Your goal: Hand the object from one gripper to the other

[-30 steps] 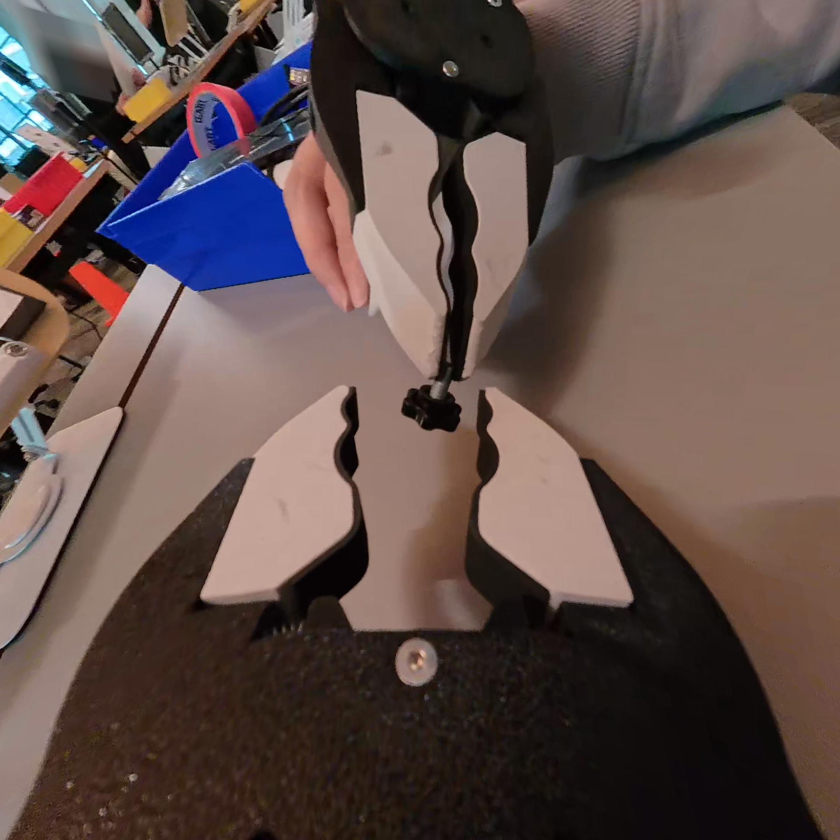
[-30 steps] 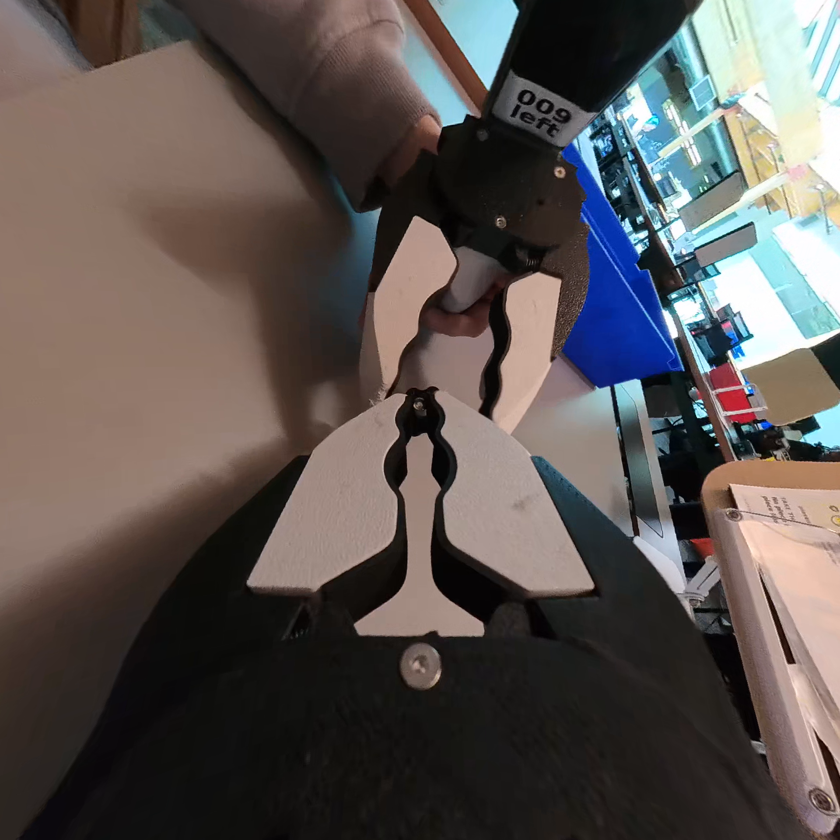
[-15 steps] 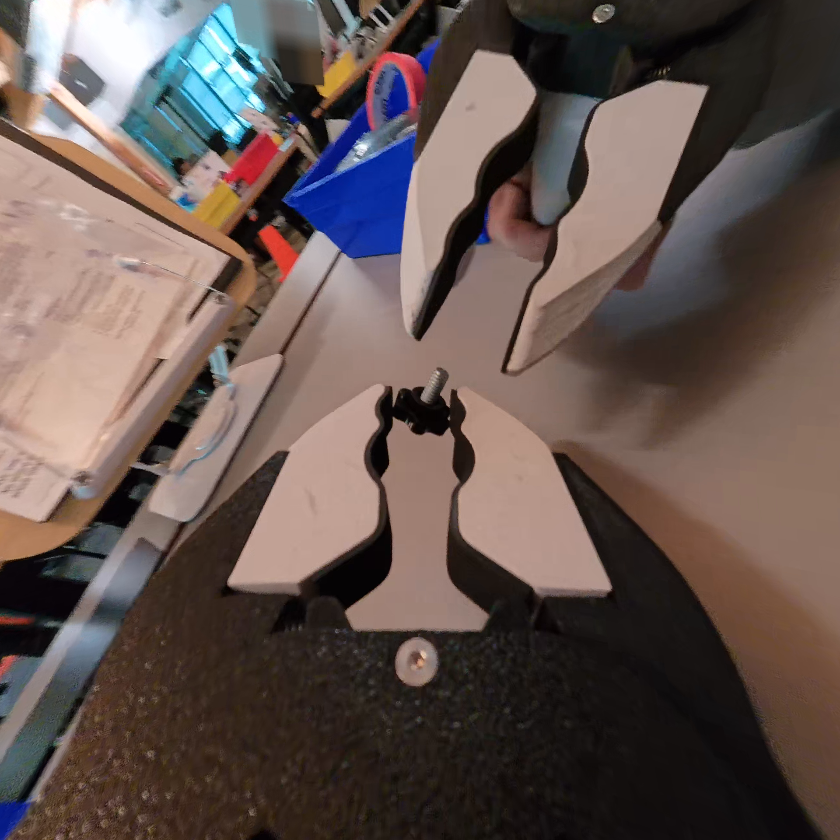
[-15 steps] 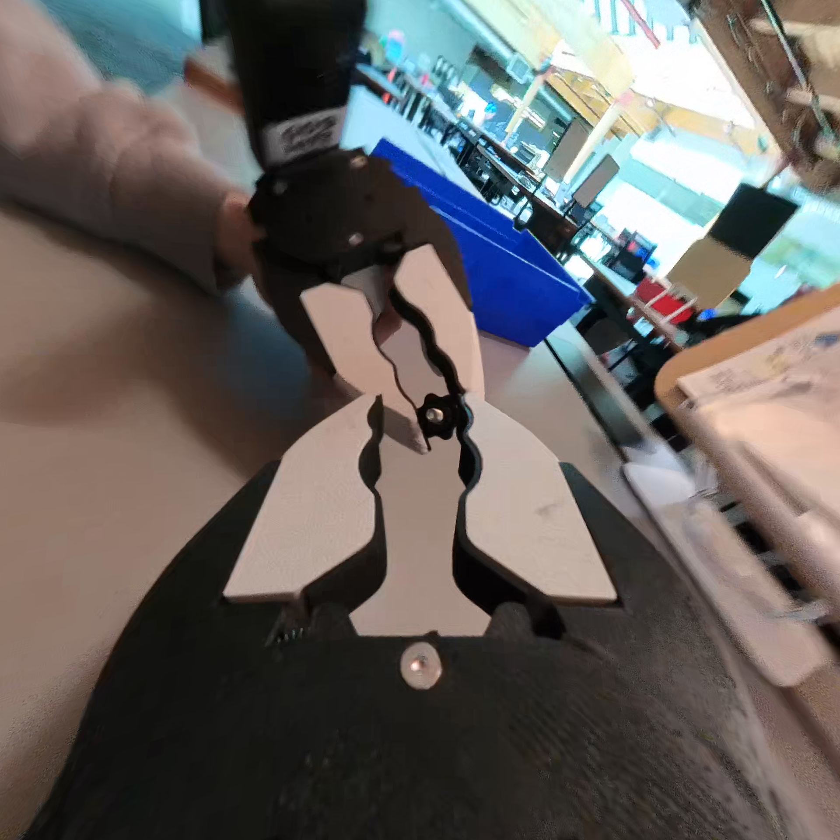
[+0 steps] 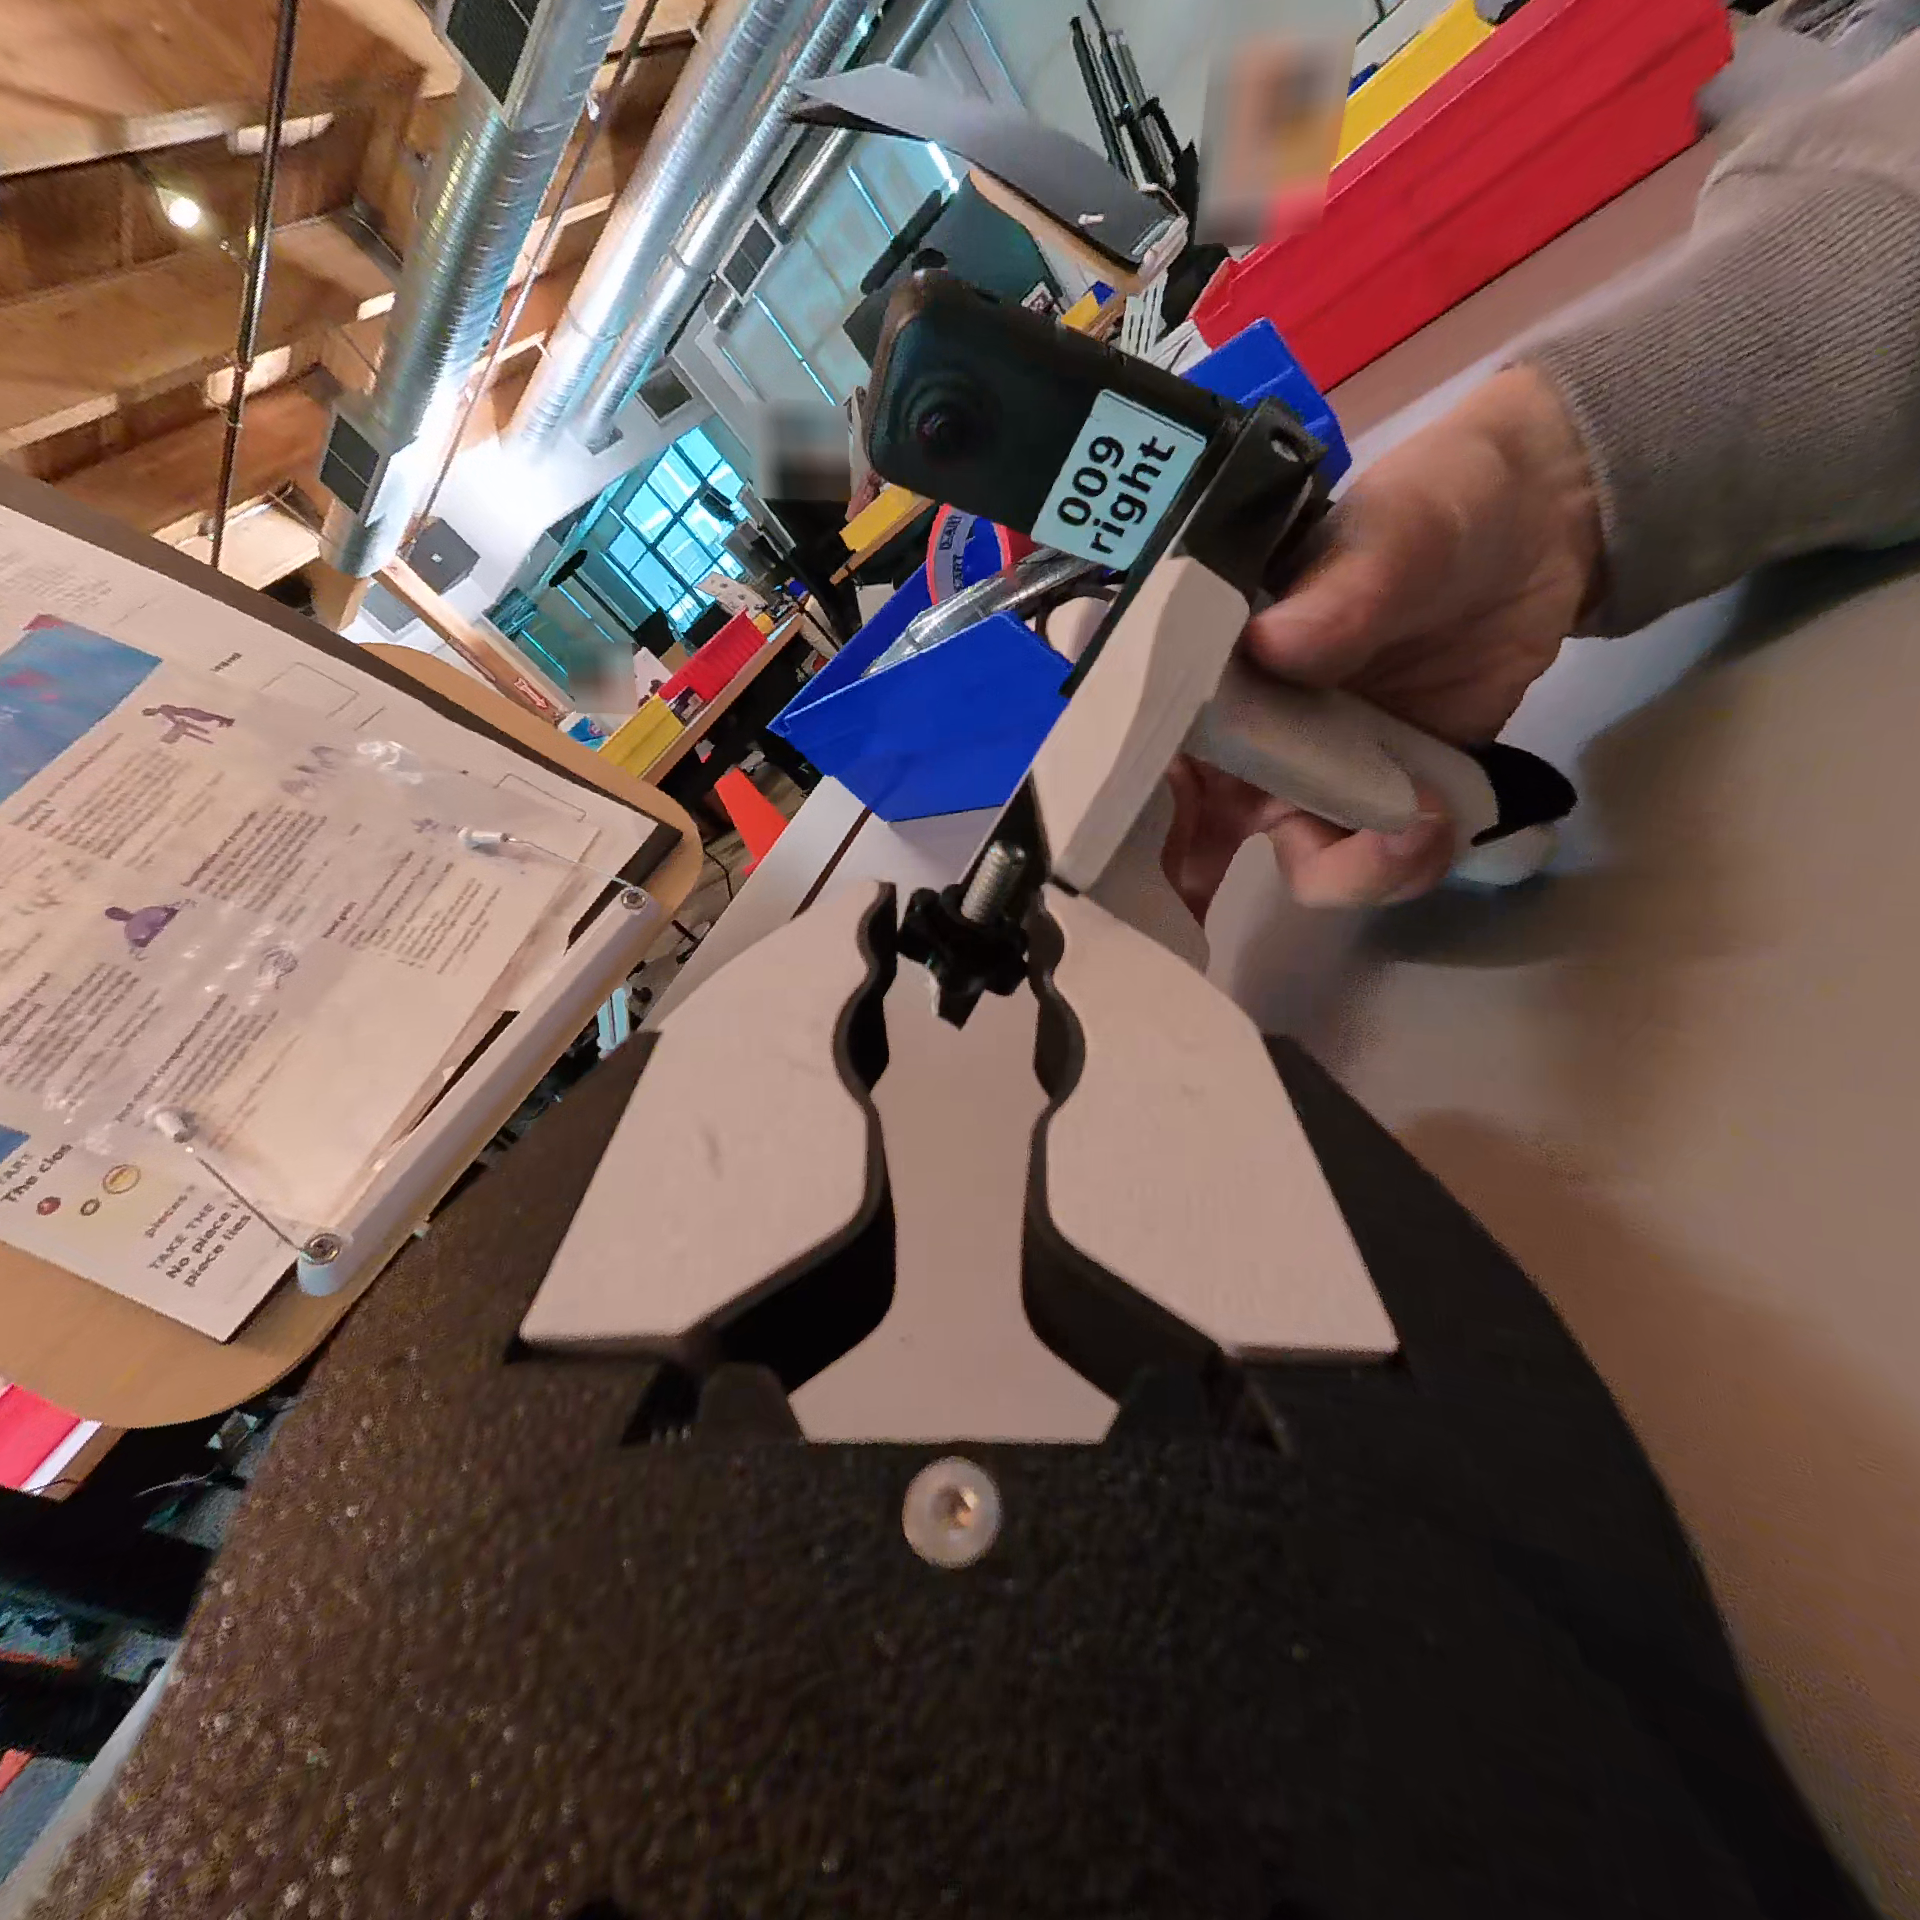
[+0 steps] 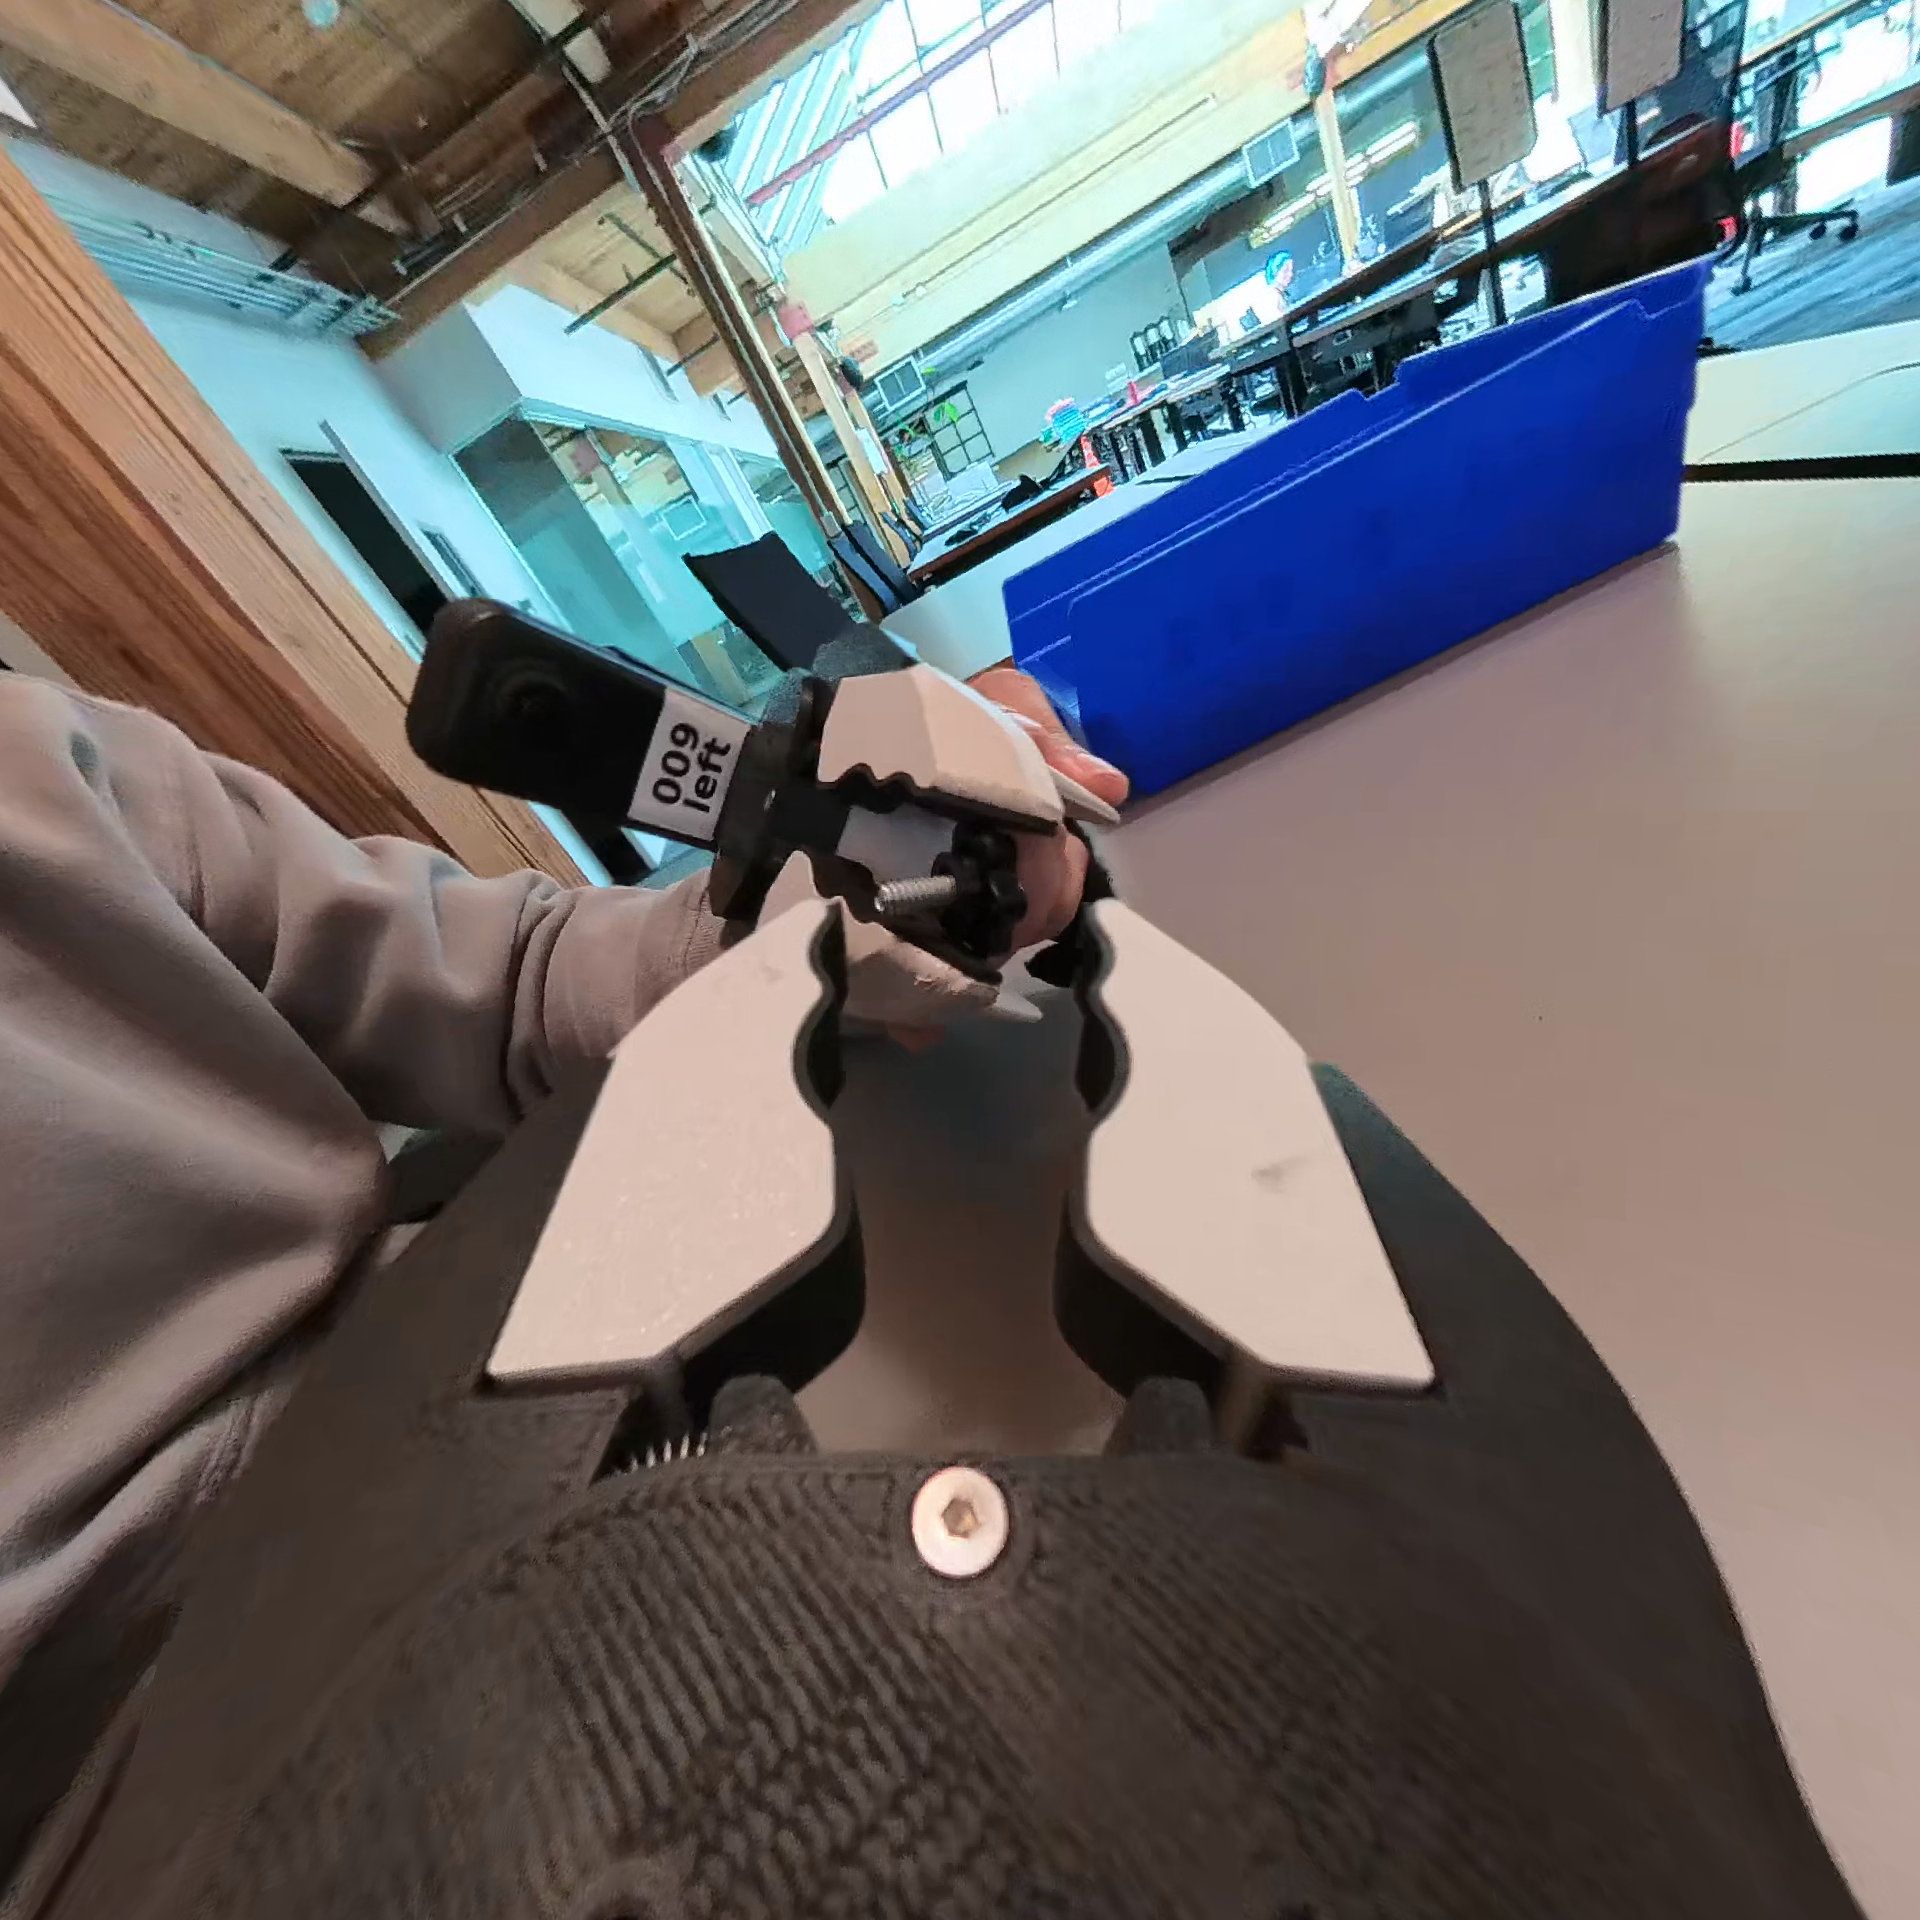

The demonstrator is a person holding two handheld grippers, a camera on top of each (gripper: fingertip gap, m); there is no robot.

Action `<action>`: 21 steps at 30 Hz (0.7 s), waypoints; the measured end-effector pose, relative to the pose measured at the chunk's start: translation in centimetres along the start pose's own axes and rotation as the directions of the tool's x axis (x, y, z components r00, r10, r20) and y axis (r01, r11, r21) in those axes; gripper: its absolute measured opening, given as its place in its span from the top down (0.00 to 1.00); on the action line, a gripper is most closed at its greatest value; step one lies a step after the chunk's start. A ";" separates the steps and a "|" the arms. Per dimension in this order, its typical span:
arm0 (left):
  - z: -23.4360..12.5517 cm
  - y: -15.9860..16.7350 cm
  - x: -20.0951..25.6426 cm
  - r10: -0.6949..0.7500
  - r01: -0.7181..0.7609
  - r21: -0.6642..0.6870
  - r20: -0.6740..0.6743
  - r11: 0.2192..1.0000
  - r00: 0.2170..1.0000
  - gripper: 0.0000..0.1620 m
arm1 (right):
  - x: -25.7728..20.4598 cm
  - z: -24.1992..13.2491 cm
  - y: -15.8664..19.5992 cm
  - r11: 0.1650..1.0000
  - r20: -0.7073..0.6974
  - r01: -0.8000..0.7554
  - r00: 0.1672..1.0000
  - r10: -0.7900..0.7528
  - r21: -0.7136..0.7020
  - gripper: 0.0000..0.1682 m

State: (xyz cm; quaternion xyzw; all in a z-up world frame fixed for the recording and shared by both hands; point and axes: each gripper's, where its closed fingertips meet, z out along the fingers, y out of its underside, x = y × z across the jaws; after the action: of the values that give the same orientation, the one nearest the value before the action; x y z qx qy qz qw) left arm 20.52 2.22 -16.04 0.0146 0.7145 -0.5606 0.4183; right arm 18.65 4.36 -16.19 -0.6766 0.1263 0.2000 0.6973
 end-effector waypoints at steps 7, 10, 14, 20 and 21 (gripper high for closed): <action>0.0 -0.1 0.4 0.009 -0.009 0.009 -0.018 1.000 1.000 0.86 | -0.8 -0.1 -0.6 0.998 0.069 -0.047 0.997 0.044 0.047 0.79; 0.0 -0.2 0.5 0.000 0.001 0.018 -0.030 1.000 1.000 0.86 | -0.6 -0.2 -0.5 0.998 0.070 -0.044 0.997 0.041 0.038 0.85; 0.2 0.4 0.6 0.016 -0.016 -0.014 -0.028 1.000 0.999 0.86 | -0.2 -0.2 -0.1 0.997 0.015 0.076 0.997 -0.076 -0.009 0.85; 0.3 1.1 0.4 -0.017 0.016 -0.050 -0.018 0.999 1.000 0.76 | 1.7 -0.8 -1.1 0.920 -0.211 0.386 0.896 -0.390 -0.061 0.86; 0.3 1.1 0.3 -0.042 0.041 -0.053 -0.020 0.998 0.999 0.74 | 2.2 -1.1 -1.6 0.868 -0.276 0.486 0.825 -0.493 -0.098 0.86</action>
State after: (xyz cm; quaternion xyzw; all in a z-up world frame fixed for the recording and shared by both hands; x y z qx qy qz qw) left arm 21.03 2.23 -17.11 -0.0056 0.7335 -0.5500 0.3993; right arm 21.43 3.49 -15.85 -0.7162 0.0478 -0.0861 0.6909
